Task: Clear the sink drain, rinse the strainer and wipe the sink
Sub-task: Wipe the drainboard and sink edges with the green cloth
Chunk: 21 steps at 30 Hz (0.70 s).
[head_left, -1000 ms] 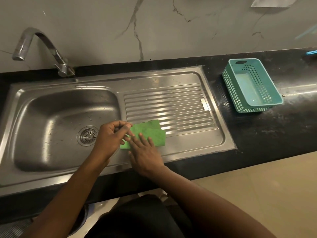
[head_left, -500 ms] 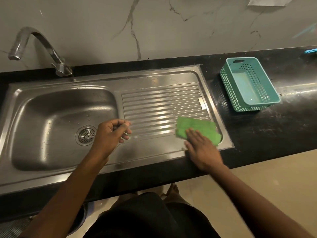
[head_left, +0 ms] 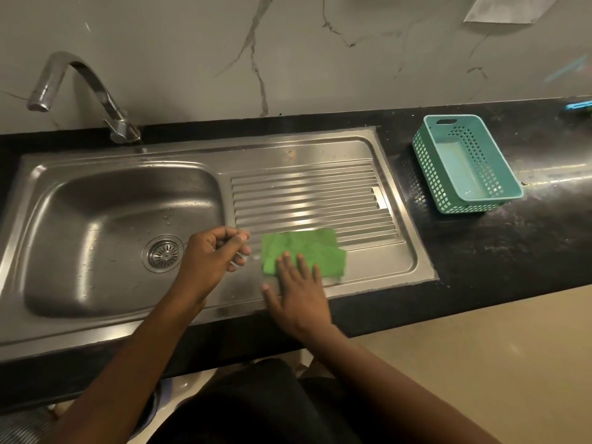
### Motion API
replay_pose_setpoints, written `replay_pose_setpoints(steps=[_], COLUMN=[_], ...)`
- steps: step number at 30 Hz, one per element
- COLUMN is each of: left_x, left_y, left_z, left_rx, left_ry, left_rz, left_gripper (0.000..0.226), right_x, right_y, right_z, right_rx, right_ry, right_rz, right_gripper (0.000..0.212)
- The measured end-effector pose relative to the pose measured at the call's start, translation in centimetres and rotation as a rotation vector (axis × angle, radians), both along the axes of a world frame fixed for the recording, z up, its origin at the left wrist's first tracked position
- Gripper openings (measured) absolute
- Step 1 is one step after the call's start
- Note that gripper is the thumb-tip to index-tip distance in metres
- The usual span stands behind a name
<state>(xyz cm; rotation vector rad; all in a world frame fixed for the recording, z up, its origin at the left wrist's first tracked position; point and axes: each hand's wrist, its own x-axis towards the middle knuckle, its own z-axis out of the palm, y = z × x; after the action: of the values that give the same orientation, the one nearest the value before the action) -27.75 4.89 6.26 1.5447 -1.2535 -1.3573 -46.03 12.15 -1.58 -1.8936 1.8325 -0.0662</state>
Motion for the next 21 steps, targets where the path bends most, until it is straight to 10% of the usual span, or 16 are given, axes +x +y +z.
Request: replay_pose_setpoints(steps=[10,21], left_x=[-1.3,-1.4], left_y=[-0.9,-1.6], left_z=[-0.4,-0.3], left_rx=[0.025,0.007], left_ry=[0.011,0.014], left_rz=[-0.035,-0.034], left_gripper=[0.013,0.013], right_x=[0.1,-14.2], right_y=[0.9,2.1], right_z=[0.8,3.0], right_rx=[-0.037,-0.092], right_ry=[-0.043,0.067], right_rz=[0.372,0.003], right_gripper=[0.058,0.035])
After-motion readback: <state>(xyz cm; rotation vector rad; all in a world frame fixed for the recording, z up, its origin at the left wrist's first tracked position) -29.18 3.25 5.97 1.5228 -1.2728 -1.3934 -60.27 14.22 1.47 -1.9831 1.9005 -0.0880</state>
